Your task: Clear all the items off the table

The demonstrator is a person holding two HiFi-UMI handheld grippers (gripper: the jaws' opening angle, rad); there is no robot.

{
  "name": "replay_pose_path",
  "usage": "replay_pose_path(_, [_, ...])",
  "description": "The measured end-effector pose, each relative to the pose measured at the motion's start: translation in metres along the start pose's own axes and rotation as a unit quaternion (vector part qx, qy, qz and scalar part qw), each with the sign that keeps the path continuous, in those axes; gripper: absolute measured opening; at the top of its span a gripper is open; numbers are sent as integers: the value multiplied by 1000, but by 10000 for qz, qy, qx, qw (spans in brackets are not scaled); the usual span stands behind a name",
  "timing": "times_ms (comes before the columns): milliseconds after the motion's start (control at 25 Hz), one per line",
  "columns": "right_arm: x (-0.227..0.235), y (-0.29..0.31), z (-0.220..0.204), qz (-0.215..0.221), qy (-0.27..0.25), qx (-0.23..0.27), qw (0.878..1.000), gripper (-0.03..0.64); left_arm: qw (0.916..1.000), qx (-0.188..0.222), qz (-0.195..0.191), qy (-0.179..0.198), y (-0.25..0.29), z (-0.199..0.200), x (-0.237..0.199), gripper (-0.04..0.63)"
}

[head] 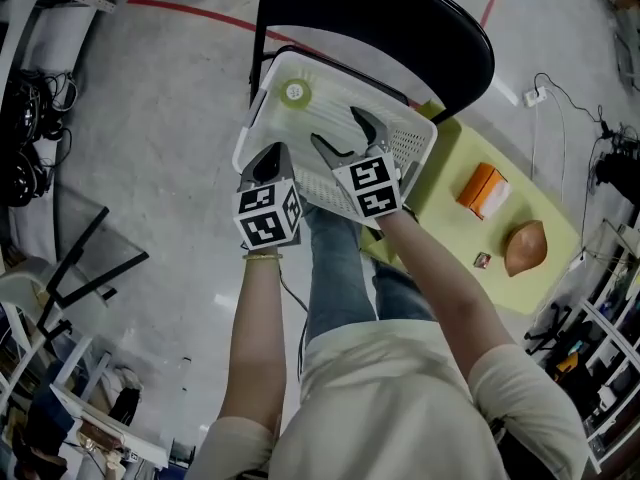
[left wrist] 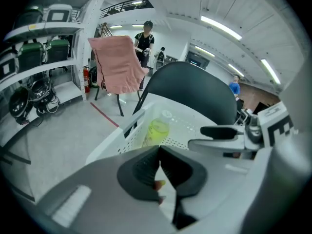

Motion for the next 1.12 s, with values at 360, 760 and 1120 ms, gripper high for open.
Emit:
replay_pose_path(360, [19,-53,9,-357,271,99,9989,357,9993,-204,168,275,0,0,11,11])
replay_pose_path(760, [30,-118,6,-559,466,277,9970,346,9990,-196,-51,389,-34,-10,65,11])
replay_pose_path(1120, [23,-186,-5,-608,444,551,9956,267,9956,-39,-524,782,-69,-19,136,11])
Point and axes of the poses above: the fingertips, and each gripper's own axes: y forward along the fingers, x to its right, z out of its top, the point moved 6 cm from there along -y, backward along the fingers, and after that the axes turned 14 degrees about -y, right-handed, at the moved point
